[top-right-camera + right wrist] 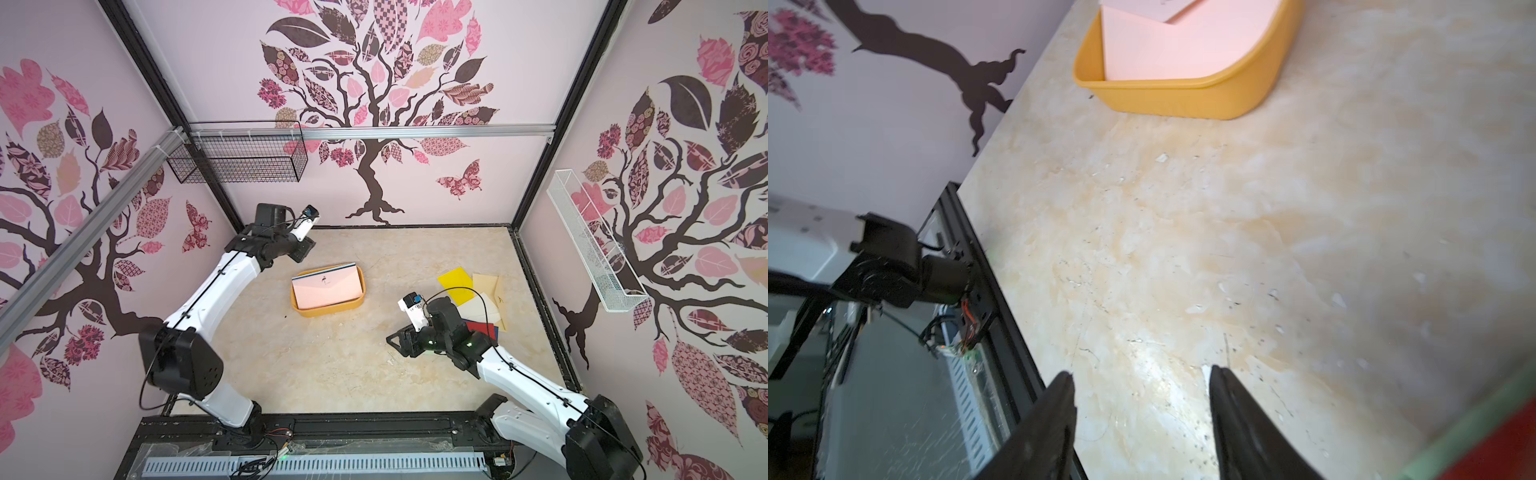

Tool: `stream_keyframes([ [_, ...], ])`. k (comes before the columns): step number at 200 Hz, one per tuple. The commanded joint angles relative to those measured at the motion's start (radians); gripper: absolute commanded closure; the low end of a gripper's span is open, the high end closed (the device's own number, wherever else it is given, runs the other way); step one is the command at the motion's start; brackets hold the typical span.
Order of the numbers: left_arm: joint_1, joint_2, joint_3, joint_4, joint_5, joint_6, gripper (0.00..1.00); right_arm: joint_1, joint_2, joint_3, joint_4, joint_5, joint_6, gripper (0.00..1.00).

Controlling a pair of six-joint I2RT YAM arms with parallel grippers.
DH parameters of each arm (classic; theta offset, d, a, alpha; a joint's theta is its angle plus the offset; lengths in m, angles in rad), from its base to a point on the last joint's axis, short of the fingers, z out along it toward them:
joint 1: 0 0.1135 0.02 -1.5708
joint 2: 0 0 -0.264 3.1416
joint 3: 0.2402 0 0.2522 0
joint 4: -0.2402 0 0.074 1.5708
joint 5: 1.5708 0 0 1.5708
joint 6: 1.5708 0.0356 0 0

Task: Put the sealed envelopes into the storage box
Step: Place the envelope in the storage box, then move the envelope to the center of the board.

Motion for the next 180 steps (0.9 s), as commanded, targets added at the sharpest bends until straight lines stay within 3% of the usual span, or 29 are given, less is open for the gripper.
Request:
stream_keyframes([
  [1,0.013,-0.108,-0.045,0.057,-0.023,-0.293,0.47,-0.078,0.037,0.057,-0.118,0.124,0.125,0.44],
  [30,0.036,-0.252,-0.143,-0.043,0.036,-0.466,0.4,-0.097,0.098,0.104,-0.254,0.286,0.218,0.44],
  [59,0.104,-0.432,-0.322,-0.071,0.201,-0.652,0.38,-0.103,0.176,0.143,-0.347,0.351,0.266,0.46],
  [122,0.105,-0.612,-0.572,-0.187,0.407,-0.723,0.4,-0.104,0.258,0.119,-0.35,0.307,0.276,0.48],
  [180,0.103,-0.608,-0.621,-0.194,0.472,-0.757,0.42,-0.103,0.332,0.097,-0.309,0.256,0.259,0.5],
])
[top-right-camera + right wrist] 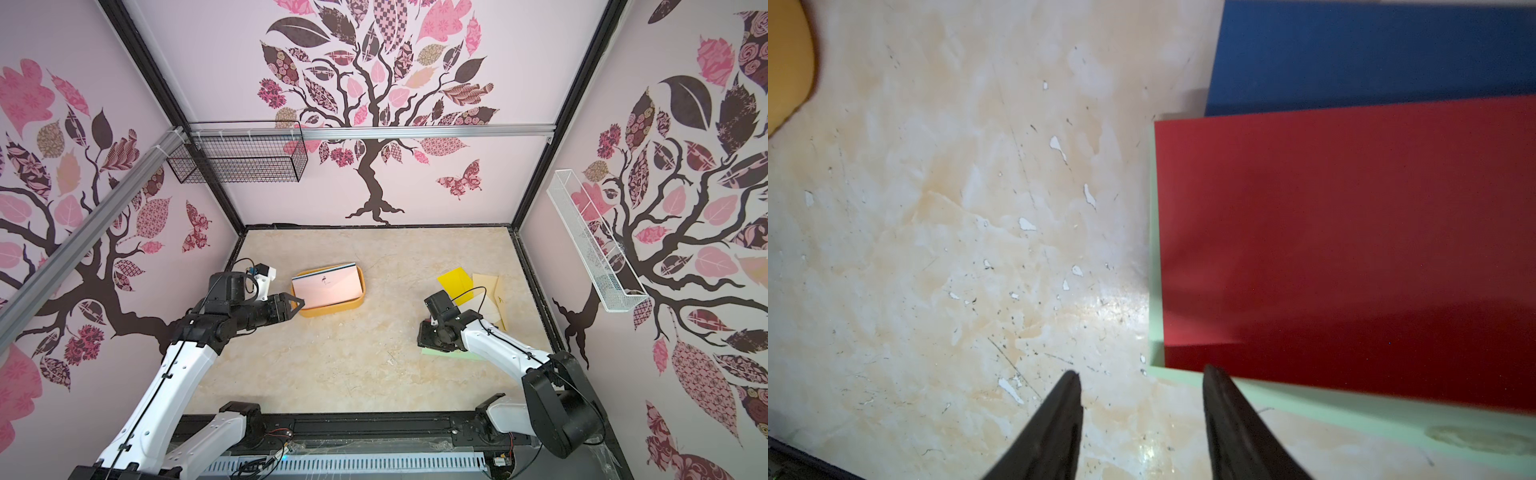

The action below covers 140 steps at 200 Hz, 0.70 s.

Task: Put the sealed envelopes into the storage box
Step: Move the envelope to the center of the board.

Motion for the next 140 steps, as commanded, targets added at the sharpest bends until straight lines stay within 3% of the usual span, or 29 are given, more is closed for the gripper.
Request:
stream_keyframes([
  [1,-0.002,0.0,-0.007,-0.001,0.05,-0.019,0.42,-0.003,0.034,-0.002,0.01,-0.029,-0.011,0.5],
  [63,-0.005,0.014,-0.047,0.008,0.084,-0.037,0.42,-0.003,0.066,0.093,-0.061,0.042,-0.076,0.49],
  [100,-0.07,0.033,-0.062,0.016,0.087,-0.038,0.42,-0.014,0.099,0.134,-0.096,0.145,-0.089,0.48],
  [140,-0.134,0.07,-0.072,0.027,0.086,-0.044,0.43,-0.016,0.173,0.116,-0.102,0.031,-0.111,0.51],
])
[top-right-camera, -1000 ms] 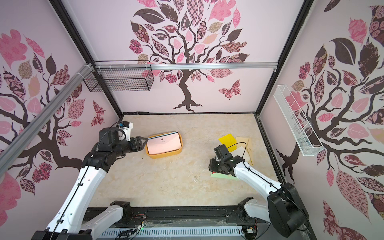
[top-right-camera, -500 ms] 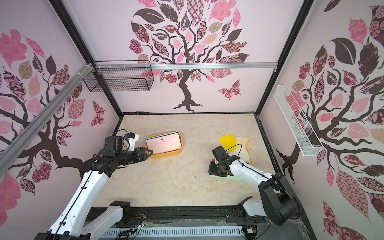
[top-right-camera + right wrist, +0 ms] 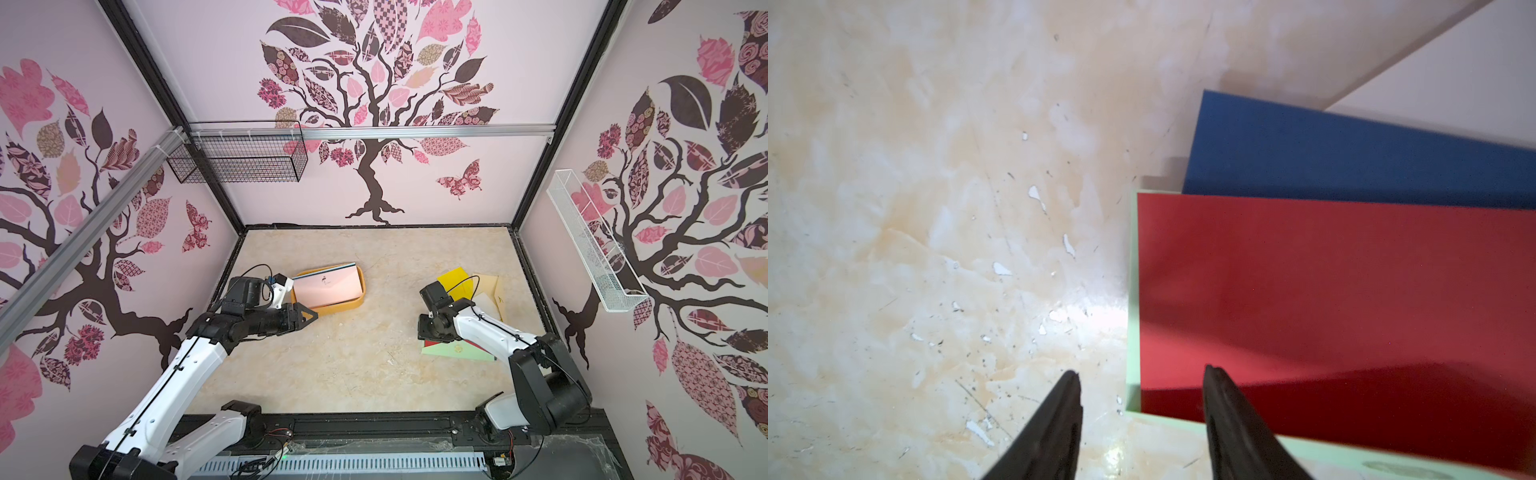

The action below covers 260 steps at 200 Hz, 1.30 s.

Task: Put the sealed envelopes into the storage box
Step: Move the envelope to the center of the board.

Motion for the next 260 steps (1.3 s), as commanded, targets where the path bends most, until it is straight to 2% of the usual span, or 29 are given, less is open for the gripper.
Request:
stream_keyframes([
  [1,-0.019,0.015,-0.011,0.021,0.015,-0.001,0.43,-0.002,0.045,-0.004,-0.031,-0.056,-0.024,0.51],
  [27,-0.021,0.02,-0.012,0.033,0.031,-0.011,0.43,0.02,0.045,-0.042,-0.027,-0.121,-0.038,0.54],
  [51,-0.022,0.015,-0.029,0.064,0.055,-0.036,0.42,0.083,0.035,-0.058,-0.039,-0.156,-0.032,0.54],
  [93,-0.025,0.003,-0.055,0.094,0.057,-0.064,0.43,0.266,0.086,-0.026,0.003,-0.242,-0.057,0.55],
  [138,-0.025,-0.03,-0.038,0.061,0.016,-0.058,0.43,0.459,0.219,0.133,-0.042,-0.285,-0.155,0.56],
  [179,-0.025,-0.101,-0.055,0.075,-0.025,-0.089,0.43,0.457,0.034,0.141,-0.036,-0.198,-0.118,0.52],
  [196,-0.026,-0.093,-0.063,0.082,-0.005,-0.097,0.44,0.399,-0.052,0.115,-0.066,-0.145,-0.072,0.51],
  [222,-0.045,-0.056,-0.112,0.165,0.066,-0.159,0.51,0.156,-0.187,-0.022,-0.067,-0.164,0.014,0.51],
  [241,-0.149,-0.012,-0.136,0.204,0.003,-0.179,0.51,-0.019,-0.248,-0.09,-0.086,-0.149,0.032,0.5],
  [260,-0.254,0.05,-0.143,0.238,-0.05,-0.197,0.52,-0.112,-0.25,-0.116,-0.079,-0.15,0.007,0.49],
])
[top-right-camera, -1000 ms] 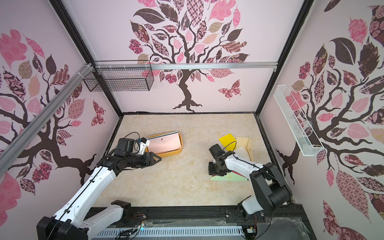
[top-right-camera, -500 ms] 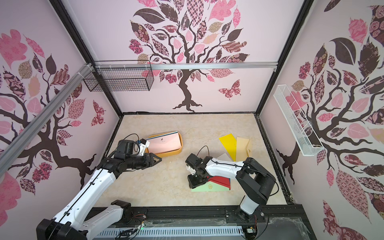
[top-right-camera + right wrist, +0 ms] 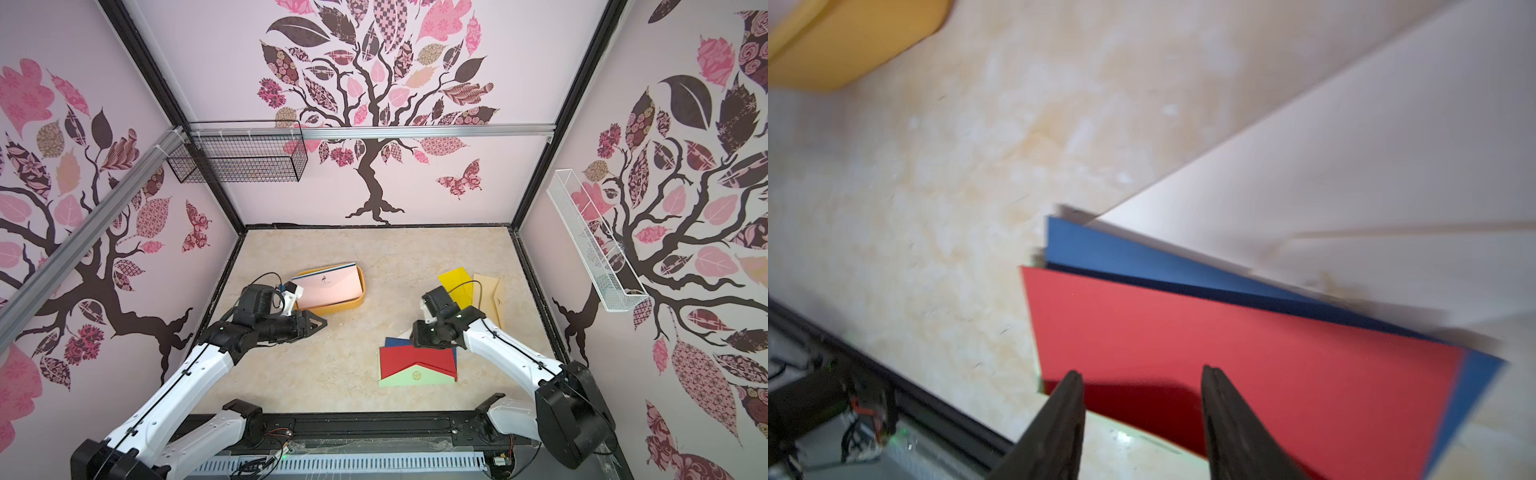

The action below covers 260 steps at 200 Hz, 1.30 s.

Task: Put the sealed envelopes into the storage box
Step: Move the envelope to the center of the board.

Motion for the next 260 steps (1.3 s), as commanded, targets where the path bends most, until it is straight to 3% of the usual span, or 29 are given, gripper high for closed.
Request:
stream_keyframes([
  [1,-0.107,0.057,-0.01,0.08,-0.054,-0.038,0.52,-0.081,-0.021,-0.029,-0.032,0.01,0.011,0.49],
  [53,-0.272,0.227,-0.03,0.197,-0.134,-0.076,0.52,-0.125,0.146,0.068,-0.03,0.01,-0.007,0.51],
  [92,-0.355,0.351,-0.054,0.309,-0.134,-0.112,0.53,-0.124,0.113,0.035,-0.052,0.011,-0.001,0.51],
  [160,-0.369,0.414,-0.079,0.38,-0.14,-0.14,0.53,-0.106,0.162,-0.068,0.051,-0.044,0.041,0.53],
  [218,-0.369,0.289,-0.117,0.311,-0.199,-0.156,0.52,0.017,0.45,0.198,0.051,-0.042,-0.06,0.53],
  [260,-0.368,0.192,-0.167,0.252,-0.252,-0.159,0.51,0.078,0.586,0.417,0.083,-0.168,-0.161,0.53],
])
